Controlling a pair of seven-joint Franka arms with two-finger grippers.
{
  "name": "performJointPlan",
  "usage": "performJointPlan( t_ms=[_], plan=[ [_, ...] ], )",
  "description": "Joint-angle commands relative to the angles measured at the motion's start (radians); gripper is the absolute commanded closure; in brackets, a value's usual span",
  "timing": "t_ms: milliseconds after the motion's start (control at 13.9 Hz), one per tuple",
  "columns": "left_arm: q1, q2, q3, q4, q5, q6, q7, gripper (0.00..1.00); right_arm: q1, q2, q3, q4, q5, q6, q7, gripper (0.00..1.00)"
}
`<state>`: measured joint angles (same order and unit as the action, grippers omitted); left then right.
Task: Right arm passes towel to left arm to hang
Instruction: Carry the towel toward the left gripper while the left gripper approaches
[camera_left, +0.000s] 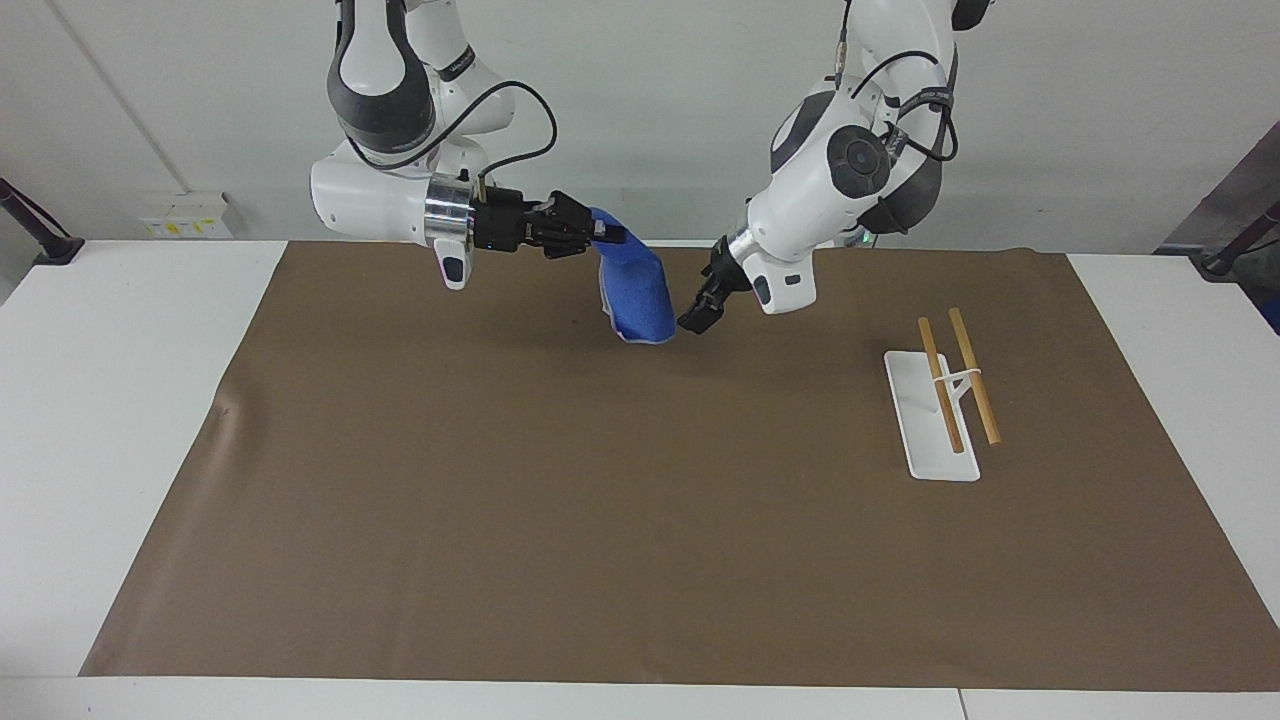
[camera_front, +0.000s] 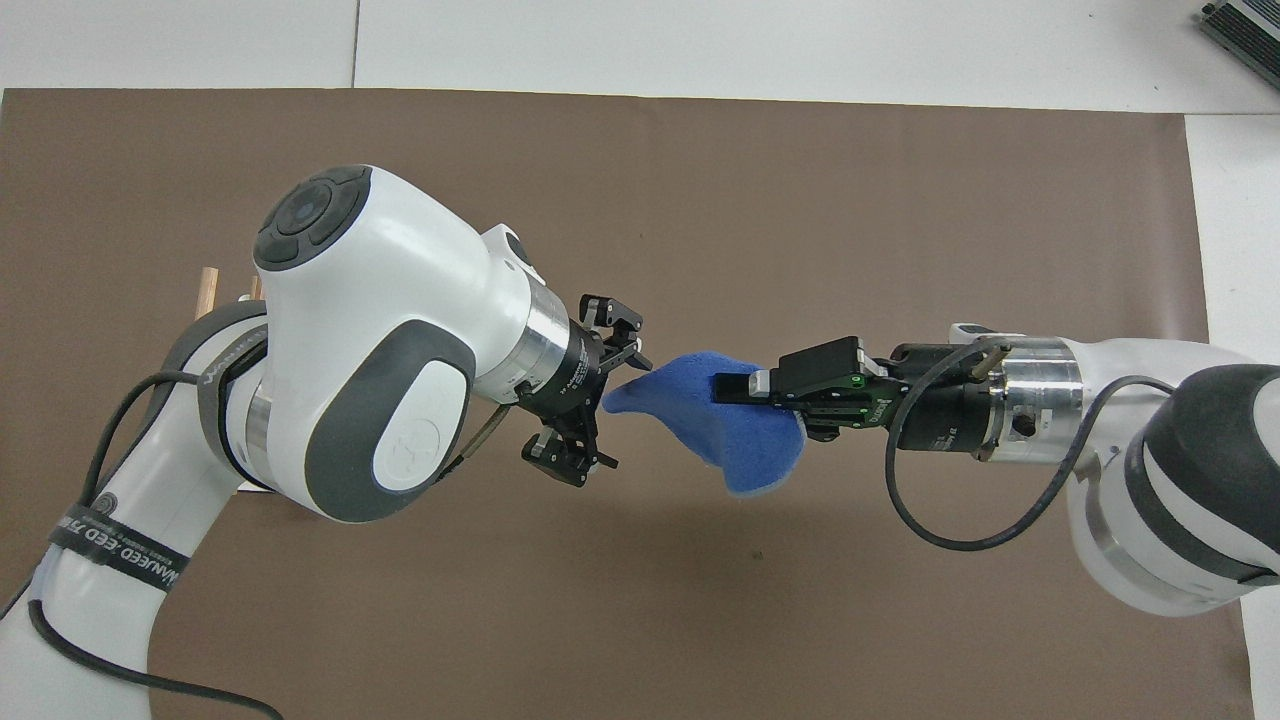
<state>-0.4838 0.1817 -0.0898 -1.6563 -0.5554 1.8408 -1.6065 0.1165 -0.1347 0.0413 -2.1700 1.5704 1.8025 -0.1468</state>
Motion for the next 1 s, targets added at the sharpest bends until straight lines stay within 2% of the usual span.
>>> performJointPlan(
  t_ms=[0, 430, 645, 717, 932],
  plan=[
    [-0.033, -0.022, 0.010, -0.019, -0.043, 0.017, -0.045, 0.00, -0.011, -0.011, 0.006, -0.002, 0.060, 0.006, -0.027, 1.00],
    [-0.070, -0.021, 0.010, -0.005, -0.066, 0.043, -0.092, 0.00, -0.009, -0.011, 0.005, -0.002, 0.072, 0.009, -0.039, 1.00],
    [-0.067, -0.019, 0.010, -0.008, -0.060, 0.083, -0.110, 0.86, -0.009, -0.011, 0.006, -0.002, 0.072, 0.015, -0.039, 1.00],
    [-0.059, -0.018, 0.010, -0.010, -0.060, 0.083, -0.112, 1.00, -0.009, -0.011, 0.006, -0.002, 0.072, 0.017, -0.039, 1.00],
    [-0.052, -0.018, 0.015, -0.007, -0.058, 0.081, -0.112, 1.00, -0.009, -0.011, 0.006, -0.002, 0.072, 0.017, -0.039, 1.00]
  ],
)
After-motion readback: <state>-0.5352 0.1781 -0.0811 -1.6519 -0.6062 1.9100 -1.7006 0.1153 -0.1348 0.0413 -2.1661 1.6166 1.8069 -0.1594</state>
